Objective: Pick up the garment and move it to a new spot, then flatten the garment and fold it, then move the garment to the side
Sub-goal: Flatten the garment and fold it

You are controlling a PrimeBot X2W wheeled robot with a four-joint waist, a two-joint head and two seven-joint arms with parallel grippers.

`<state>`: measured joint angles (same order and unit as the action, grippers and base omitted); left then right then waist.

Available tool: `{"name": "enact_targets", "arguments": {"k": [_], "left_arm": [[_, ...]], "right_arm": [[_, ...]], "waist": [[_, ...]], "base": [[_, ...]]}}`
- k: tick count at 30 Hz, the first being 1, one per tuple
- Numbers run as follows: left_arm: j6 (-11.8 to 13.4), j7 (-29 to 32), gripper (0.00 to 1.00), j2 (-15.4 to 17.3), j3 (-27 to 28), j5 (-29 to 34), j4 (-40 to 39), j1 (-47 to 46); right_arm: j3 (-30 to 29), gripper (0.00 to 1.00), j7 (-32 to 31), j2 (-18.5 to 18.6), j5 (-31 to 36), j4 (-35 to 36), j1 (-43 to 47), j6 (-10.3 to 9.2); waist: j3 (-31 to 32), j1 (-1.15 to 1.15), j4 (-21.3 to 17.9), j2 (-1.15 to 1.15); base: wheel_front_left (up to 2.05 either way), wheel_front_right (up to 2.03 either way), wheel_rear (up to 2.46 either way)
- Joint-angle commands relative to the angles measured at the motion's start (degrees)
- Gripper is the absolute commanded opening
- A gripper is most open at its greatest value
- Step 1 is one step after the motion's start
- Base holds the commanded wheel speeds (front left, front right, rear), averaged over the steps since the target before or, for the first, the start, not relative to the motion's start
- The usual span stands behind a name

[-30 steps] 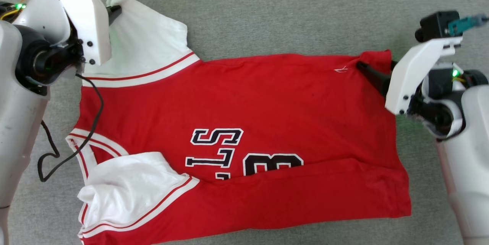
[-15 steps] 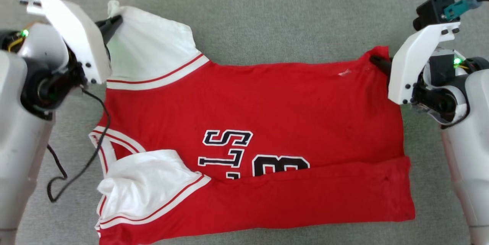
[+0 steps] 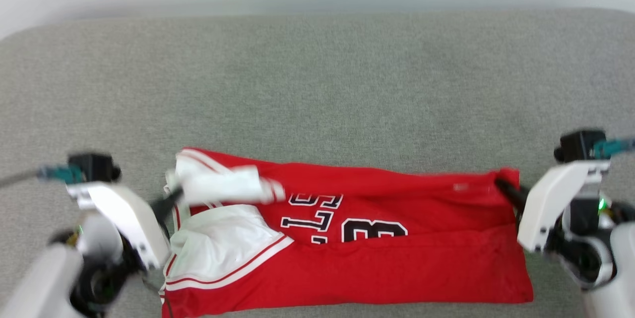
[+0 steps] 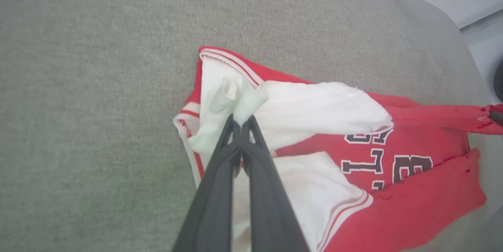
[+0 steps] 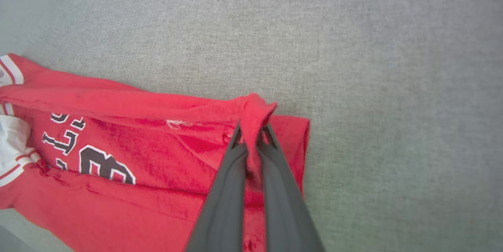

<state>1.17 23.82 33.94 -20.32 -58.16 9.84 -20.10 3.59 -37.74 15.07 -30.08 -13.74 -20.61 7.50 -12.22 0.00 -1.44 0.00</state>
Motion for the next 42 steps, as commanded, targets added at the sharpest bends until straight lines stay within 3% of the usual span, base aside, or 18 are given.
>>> {"name": "enact_targets", "arguments": {"k": [1, 6, 7, 8, 9, 10, 17, 21, 29, 35, 42], "left_arm": [[0.9, -0.6, 0.00, -1.0, -0.2, -1.3, -0.8, 4.6], [2.3, -2.0, 0.00, -3.6, -0.7, -3.8, 0.4, 12.8], [2.2, -2.3, 0.00, -4.0, -0.9, -3.9, 1.0, 13.8], [2.2, -2.8, 0.00, -4.4, -1.1, -3.7, 1.8, 14.3], [2.4, -3.4, 0.40, -4.9, -1.4, -3.3, 2.5, 14.7], [2.4, -4.0, 1.00, -5.5, -1.8, -3.0, 3.3, 15.2], [4.6, -16.6, 1.00, -6.7, -2.3, 5.5, 4.2, 15.1], [6.6, -23.3, 1.00, -7.5, -2.4, 10.1, 1.8, 15.2], [9.2, -32.8, 1.00, -8.8, -2.0, 15.8, -3.9, 13.9], [12.2, -36.9, 1.00, -9.5, -1.1, 19.9, -8.6, 13.2], [13.6, -37.5, 1.00, -9.8, -2.8, 24.0, -14.4, 11.8]], "right_arm": [[-1.2, 0.00, 0.9, -1.0, -0.5, 0.9, 3.8, -0.02], [-3.8, 0.00, 2.3, -2.9, -0.1, 0.2, 11.5, -0.02], [-4.1, 0.21, 2.9, -2.9, 0.1, -0.3, 12.6, -0.02], [-4.0, 0.78, 3.5, -2.8, 0.4, -0.8, 13.6, -0.02], [-3.8, 1.00, 4.1, -3.4, 0.2, -1.3, 14.5, -0.02], [-3.6, 1.00, 4.8, -4.0, -0.1, -2.0, 15.4, -0.03], [-2.7, 1.00, 14.6, -3.7, 0.8, -0.9, 17.5, -0.01], [-3.2, 1.00, 16.1, -2.2, 0.8, 3.1, 18.3, -0.01], [-8.0, 1.00, 9.9, 0.8, 2.2, 8.1, 18.6, -0.01], [-11.1, 1.00, -0.5, 2.1, 3.4, 9.2, 17.7, -0.01], [-10.1, 1.00, -6.4, -1.0, 4.3, 6.3, 16.5, -0.01]], "waist": [[1.7, 0.00, 0.6, 0.00], [3.0, 0.00, 0.4, 0.00], [3.1, 0.00, 0.4, 0.00], [3.3, 0.00, 0.4, 0.00], [3.5, 0.00, 0.3, 0.00], [3.8, 0.00, 0.2, 0.00], [6.8, 0.00, -0.6, 0.00], [9.0, 0.00, -1.0, 0.00], [10.9, 0.00, -0.6, 0.00], [10.0, 0.00, 1.3, 0.00], [6.4, 0.00, 5.2, 0.00]], "base": [[0.00, 0.00, 0.00], [0.00, 0.00, 0.00], [0.00, 0.00, 0.00], [0.00, 0.00, 0.00], [0.00, 0.00, 0.00], [0.00, 0.00, 0.00], [0.00, 0.00, 0.00], [0.00, 0.00, 0.00], [0.00, 0.00, 0.00], [0.00, 0.00, 0.00], [0.00, 0.00, 0.00]]}}
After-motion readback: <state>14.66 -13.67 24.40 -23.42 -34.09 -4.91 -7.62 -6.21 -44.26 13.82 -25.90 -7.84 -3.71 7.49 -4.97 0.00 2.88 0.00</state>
